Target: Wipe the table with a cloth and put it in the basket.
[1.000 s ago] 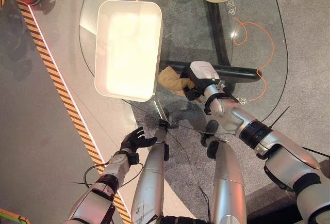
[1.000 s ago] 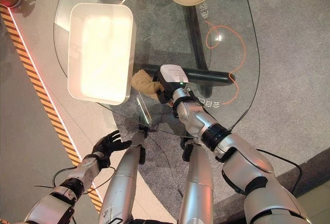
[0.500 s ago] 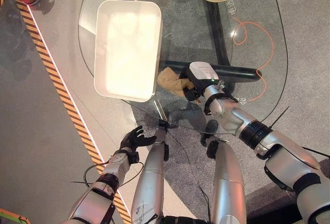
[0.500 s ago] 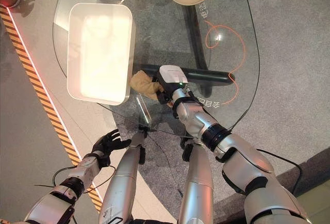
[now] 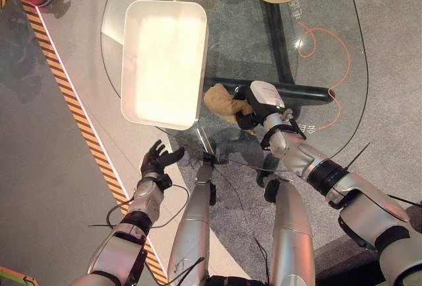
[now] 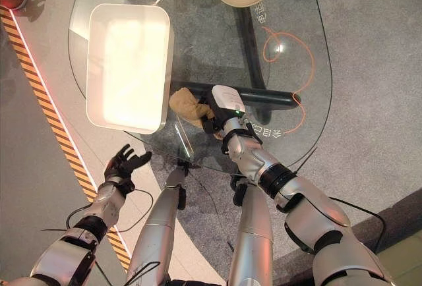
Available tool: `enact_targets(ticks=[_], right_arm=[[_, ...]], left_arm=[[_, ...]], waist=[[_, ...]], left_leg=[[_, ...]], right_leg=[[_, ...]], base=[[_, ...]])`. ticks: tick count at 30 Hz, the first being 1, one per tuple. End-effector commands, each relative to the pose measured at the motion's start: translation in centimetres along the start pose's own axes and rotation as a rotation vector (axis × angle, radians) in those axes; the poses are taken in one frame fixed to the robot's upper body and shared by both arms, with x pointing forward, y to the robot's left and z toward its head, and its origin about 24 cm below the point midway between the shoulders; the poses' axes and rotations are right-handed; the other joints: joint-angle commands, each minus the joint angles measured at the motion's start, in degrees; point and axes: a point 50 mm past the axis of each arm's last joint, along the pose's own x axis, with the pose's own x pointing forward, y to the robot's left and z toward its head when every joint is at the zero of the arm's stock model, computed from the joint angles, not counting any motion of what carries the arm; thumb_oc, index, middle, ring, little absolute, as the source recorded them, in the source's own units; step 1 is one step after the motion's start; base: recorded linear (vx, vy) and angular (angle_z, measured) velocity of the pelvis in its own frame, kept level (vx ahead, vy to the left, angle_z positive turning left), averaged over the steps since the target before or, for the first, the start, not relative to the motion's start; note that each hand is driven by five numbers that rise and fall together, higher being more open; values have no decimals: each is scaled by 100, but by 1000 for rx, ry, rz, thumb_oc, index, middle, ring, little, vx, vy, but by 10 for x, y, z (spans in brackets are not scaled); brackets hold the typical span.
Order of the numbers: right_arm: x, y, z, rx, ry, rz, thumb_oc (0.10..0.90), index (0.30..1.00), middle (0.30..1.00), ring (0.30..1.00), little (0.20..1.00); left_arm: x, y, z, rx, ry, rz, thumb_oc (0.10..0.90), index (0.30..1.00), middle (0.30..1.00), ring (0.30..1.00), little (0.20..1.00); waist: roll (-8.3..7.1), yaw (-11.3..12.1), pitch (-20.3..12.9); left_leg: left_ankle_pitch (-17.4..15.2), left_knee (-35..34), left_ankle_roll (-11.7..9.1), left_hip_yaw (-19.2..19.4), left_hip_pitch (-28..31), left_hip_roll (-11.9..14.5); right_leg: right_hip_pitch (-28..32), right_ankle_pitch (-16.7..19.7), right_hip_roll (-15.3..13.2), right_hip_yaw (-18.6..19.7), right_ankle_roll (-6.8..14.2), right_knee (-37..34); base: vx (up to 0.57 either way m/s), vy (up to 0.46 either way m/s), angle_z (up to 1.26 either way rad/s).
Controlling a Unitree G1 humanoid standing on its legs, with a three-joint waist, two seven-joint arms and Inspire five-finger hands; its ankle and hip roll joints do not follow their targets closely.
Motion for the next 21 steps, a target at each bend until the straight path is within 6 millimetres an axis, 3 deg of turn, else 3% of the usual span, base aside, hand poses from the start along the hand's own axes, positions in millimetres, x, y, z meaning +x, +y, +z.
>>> enact_targets(ticks=[1, 12, 21], right_arm=[[5, -43, 54, 175, -237, -230, 100, 300, 300, 300, 200], [-4, -81, 66, 355, -270, -457, 100, 300, 300, 300, 200], [-14, -107, 66, 432, -286, -598, 100, 300, 300, 300, 200]], left_arm=[[2, 24, 24, -101, -130, 153, 800, 900, 900, 900, 900], [-4, 56, 54, -332, -315, 474, 800, 900, 900, 900, 900], [-15, 67, 77, -304, -494, 668, 800, 900, 900, 900, 900]], waist=[[-85, -76, -120], [-190, -82, -120], [-237, -99, -120]], left_leg=[[-659, 778, 315, 435, -112, -193], [-700, 838, 339, 380, -172, -168], [-718, 864, 350, 339, -203, -177]], right_leg=[[49, 802, 190, 307, 395, -962], [48, 713, 232, 294, 354, -910], [53, 664, 285, 317, 323, -892]], base=[[0, 0, 0], [0, -3, 0], [0, 0, 0]])
